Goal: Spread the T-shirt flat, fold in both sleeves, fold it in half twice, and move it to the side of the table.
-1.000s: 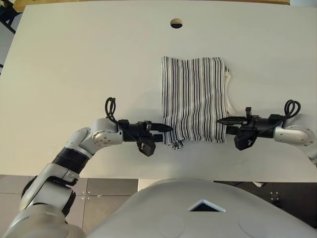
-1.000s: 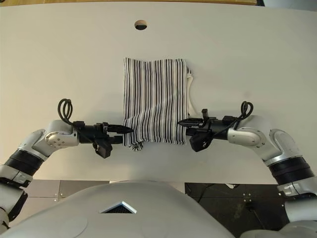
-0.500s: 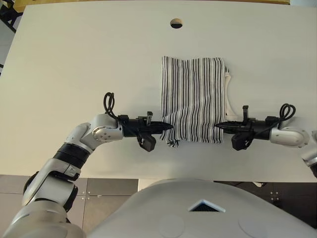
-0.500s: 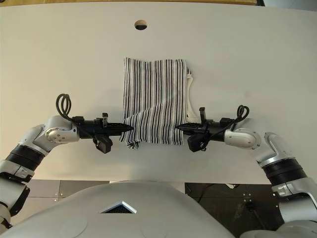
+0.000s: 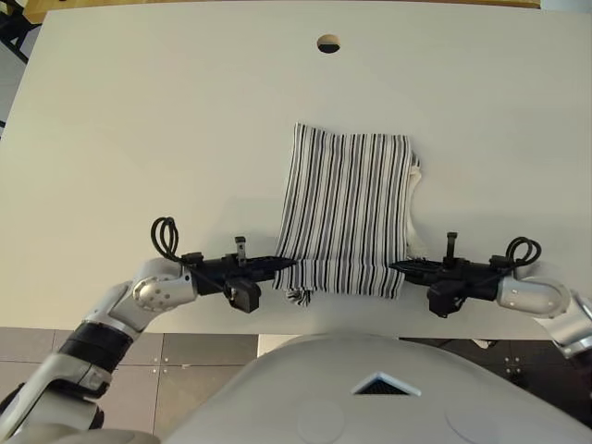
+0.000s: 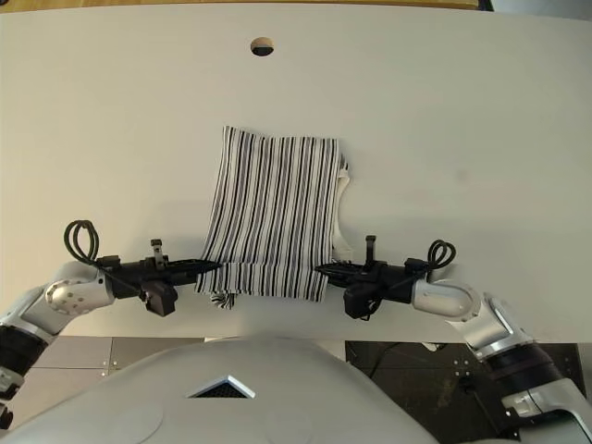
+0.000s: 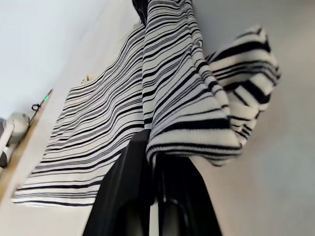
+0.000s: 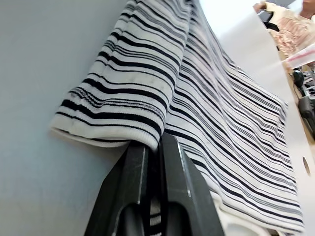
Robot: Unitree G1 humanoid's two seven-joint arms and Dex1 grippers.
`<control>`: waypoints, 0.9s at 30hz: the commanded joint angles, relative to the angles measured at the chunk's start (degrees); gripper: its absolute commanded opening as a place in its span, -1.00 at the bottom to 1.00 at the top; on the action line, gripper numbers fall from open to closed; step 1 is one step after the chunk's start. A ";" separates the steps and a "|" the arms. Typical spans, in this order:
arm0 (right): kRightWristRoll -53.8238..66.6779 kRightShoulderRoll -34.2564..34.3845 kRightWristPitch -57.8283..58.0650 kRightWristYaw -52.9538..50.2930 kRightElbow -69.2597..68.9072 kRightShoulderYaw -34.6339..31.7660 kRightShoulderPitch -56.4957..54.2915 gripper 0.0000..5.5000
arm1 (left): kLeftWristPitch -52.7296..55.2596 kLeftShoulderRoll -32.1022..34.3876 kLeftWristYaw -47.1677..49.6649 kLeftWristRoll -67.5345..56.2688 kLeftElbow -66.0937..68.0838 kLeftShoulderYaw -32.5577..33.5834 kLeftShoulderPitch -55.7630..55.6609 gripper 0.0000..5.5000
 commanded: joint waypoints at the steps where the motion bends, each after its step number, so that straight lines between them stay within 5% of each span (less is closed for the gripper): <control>1: 2.79 1.88 2.37 -1.28 0.44 -2.98 -2.06 -0.96 | 4.82 -2.76 0.40 -0.83 0.53 2.54 -1.94 -0.95; 9: 1.82 15.98 13.71 -10.11 10.42 -6.42 -15.48 -0.96 | 14.76 -16.37 3.95 -0.10 7.21 5.74 -15.80 -0.95; 20: -5.60 24.29 17.81 -20.58 25.07 -6.62 -25.49 -0.96 | 17.06 -26.99 14.40 12.73 33.02 3.22 -33.13 -0.87; 27: -7.51 29.30 13.91 -24.76 38.29 -4.92 -33.19 -0.48 | 13.77 -30.56 21.70 11.31 43.06 5.81 -35.59 -0.46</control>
